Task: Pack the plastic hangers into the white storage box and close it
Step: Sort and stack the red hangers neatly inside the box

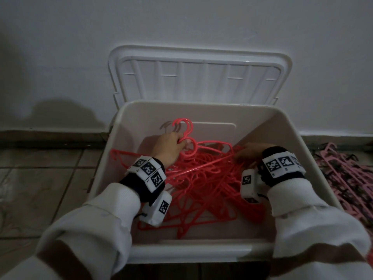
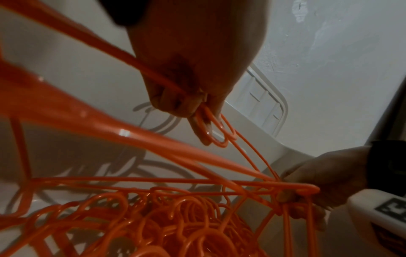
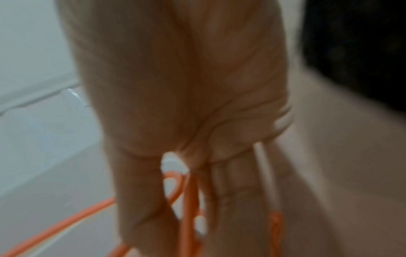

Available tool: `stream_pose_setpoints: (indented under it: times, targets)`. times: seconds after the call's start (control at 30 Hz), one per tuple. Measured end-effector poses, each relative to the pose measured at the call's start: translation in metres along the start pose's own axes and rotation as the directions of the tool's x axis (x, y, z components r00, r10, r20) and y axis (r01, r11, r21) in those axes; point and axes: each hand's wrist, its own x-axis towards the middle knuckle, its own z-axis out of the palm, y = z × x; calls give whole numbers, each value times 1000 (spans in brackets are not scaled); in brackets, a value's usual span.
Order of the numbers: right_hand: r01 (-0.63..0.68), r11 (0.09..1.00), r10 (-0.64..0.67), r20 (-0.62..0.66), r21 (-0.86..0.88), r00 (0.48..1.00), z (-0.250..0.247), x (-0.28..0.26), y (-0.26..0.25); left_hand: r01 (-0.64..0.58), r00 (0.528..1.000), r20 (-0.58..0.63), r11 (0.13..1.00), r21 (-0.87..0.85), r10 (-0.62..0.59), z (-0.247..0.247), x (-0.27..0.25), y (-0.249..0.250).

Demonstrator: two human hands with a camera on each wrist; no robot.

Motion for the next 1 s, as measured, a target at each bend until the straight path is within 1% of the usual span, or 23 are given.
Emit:
stream_pose_setpoints:
  times: [0.07,0.13,0.23,0.33,0.43,0.57,0.7,0.87,1.0]
  targets:
    - [-36,999,36,-5,-2,999,1,-4,-4,-12,1000,-11,1000,-12,12,0,0,1]
    - [-71,997,71,-13,34,997,1,-7,-7,-30,999,-27,999,-15,30,0,-1,2]
    - [-96,992,102,-75,76,992,3,-11,-11,-17,998,-57,1000,16,18,1,0,2]
    - [-86,993,98,-145,85,985,5,-8,-13,25,998,-52,1000,15,-24,2,2,-2]
    - [-53,999,54,-207,7,977,6,-6,-12,30,999,-27,1000,2,-30,2,2,-3]
    - [-37,999,35,-153,-10,988,7,-7,-10,17,999,30,999,-39,-16,2,0,-1]
    - [9,1000,-5,-146,27,989,1,-6,-5,29,998,54,999,-40,-27,1,0,-2]
    - [-30,999,25,-132,-38,991,-5,-17,-7,26,997,74,999,-23,-25,1,-2,1]
    - [-45,998,38,-124,-54,992,-3,-20,-10,37,998,57,997,-67,-33,1,-2,0]
